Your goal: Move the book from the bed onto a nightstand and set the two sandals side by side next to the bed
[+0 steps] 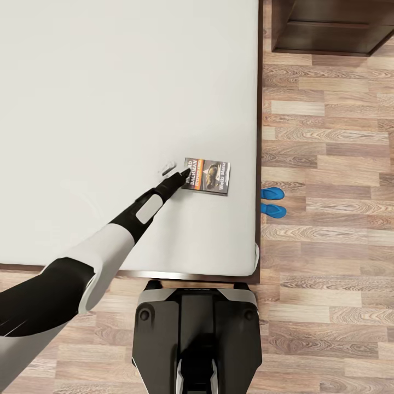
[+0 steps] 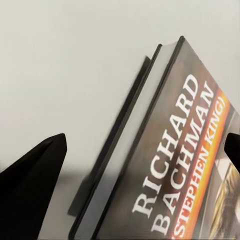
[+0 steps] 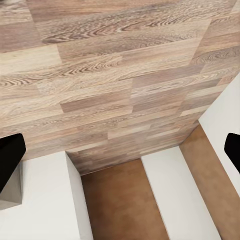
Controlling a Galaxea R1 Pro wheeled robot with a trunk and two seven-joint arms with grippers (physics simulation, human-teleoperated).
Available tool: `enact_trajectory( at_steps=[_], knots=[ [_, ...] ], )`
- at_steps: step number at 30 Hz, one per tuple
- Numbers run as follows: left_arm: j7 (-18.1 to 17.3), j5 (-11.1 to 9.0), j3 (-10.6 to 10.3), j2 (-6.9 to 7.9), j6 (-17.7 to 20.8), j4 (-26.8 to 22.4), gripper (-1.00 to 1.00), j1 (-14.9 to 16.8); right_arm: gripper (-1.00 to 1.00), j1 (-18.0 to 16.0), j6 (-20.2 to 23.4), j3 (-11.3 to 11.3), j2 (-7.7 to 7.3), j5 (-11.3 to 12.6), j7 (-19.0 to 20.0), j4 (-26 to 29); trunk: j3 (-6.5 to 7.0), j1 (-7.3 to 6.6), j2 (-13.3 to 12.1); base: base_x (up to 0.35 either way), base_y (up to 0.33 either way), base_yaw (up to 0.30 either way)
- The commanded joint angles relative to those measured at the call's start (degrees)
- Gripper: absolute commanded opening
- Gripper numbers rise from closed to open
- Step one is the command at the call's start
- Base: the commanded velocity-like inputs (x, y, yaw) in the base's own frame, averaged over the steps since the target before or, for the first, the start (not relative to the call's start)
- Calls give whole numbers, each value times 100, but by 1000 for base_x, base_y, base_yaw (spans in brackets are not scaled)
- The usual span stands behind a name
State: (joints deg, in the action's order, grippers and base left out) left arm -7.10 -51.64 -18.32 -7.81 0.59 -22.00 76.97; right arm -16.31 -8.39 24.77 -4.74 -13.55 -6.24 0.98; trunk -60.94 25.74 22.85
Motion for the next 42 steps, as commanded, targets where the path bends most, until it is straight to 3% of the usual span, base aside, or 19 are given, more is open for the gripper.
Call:
enact_trajectory(
  at_steps=[1,23,42],
  knots=[
    [-6,-67,-36,-5,26,9,100,-1,100,-3,-22,48,-1,-60,-18,-10,-5,4,7,0,0,0],
    [-3,-61,-245,-95,17,11,100,-15,100,-2,-22,51,-1,-60,-18,-10,-5,4,7,0,-40,0],
    [-11,-65,-277,-115,-49,11,100,-15,100,-2,-22,52,-2,-60,-3,-10,-5,4,7,-1,-27,0]
  ],
)
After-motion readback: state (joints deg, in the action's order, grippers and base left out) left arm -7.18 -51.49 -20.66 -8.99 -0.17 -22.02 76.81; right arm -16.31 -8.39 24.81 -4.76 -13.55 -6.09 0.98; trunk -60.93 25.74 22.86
